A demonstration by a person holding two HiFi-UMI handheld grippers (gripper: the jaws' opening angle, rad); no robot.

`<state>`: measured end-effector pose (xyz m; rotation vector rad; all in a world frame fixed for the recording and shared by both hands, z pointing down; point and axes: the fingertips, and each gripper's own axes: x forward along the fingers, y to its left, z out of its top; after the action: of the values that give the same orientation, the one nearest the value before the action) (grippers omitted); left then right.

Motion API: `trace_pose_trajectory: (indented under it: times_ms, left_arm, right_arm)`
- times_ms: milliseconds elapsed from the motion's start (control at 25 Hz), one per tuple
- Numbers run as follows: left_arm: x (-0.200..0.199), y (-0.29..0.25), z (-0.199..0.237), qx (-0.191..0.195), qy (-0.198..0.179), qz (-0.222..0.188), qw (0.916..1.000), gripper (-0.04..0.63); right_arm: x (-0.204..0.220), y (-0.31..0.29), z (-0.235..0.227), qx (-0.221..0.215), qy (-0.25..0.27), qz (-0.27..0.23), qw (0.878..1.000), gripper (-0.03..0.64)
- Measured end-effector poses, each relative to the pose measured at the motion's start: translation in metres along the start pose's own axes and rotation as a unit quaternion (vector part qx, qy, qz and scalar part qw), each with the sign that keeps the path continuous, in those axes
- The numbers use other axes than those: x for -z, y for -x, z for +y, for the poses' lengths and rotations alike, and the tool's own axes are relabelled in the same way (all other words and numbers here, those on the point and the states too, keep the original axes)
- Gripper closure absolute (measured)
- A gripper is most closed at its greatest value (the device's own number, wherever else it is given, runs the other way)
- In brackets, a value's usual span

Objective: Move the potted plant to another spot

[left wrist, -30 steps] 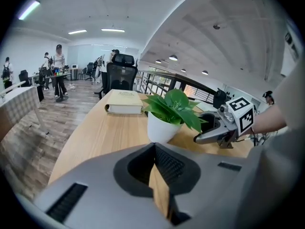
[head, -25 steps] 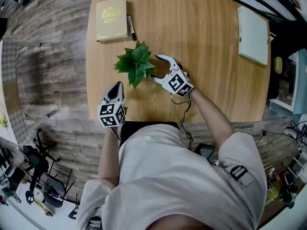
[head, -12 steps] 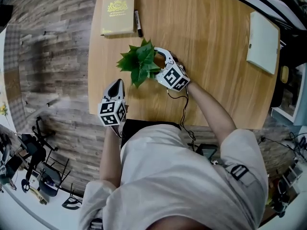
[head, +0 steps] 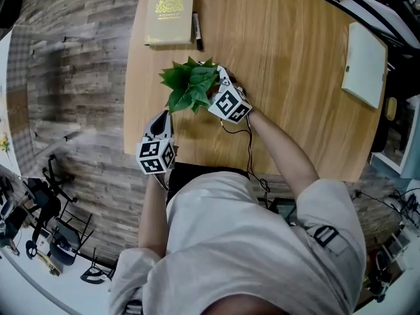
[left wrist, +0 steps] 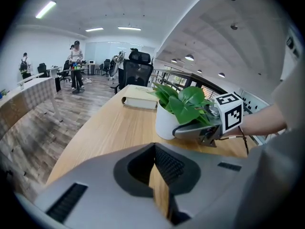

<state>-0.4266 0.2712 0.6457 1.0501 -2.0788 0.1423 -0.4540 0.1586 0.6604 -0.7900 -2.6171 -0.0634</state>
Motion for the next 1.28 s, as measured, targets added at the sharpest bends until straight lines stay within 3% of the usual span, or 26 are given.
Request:
trace_pose_trajectory:
  times_ms: [720, 1280]
  left_arm:
    - [0.004, 0.015, 0.027, 0.007, 0.007, -0.013, 0.9999, 0.583]
    - [-0.013, 0.026, 0.040, 0.056, -0.033, -0.026, 0.9975, 0.583]
  right_arm:
    - [-0.025, -0.014, 0.010, 0.072, -0.037, -0.027, 0.996, 0.126]
    - [-0.089, 0.012, 0.026, 0.159, -0.066, -0.097, 0.980, 0.126]
